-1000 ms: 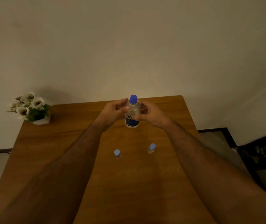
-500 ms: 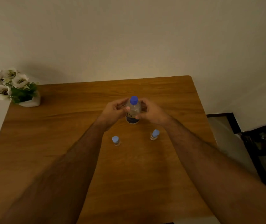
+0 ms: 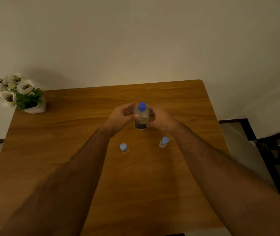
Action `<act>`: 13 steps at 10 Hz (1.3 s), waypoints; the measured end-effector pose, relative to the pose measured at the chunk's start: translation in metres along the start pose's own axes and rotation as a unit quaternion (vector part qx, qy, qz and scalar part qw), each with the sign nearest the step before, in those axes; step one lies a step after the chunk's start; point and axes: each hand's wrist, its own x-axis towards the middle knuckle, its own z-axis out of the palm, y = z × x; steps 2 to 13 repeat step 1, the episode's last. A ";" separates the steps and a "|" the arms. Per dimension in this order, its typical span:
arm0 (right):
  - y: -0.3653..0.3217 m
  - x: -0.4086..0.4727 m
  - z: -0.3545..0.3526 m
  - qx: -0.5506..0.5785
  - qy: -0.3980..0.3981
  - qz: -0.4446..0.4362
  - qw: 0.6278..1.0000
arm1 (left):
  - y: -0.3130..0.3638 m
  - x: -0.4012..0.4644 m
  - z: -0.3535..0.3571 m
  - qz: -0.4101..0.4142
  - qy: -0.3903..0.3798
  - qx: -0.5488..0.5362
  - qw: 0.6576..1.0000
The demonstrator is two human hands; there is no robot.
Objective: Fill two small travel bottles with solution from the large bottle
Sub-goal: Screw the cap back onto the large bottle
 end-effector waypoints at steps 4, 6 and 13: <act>-0.010 -0.007 -0.008 -0.047 0.016 -0.008 0.999 | 0.011 -0.010 -0.006 -0.005 0.014 0.079 0.997; -0.010 -0.007 -0.008 -0.047 0.016 -0.008 0.999 | 0.011 -0.010 -0.006 -0.005 0.014 0.079 0.997; -0.010 -0.007 -0.008 -0.047 0.016 -0.008 0.999 | 0.011 -0.010 -0.006 -0.005 0.014 0.079 0.997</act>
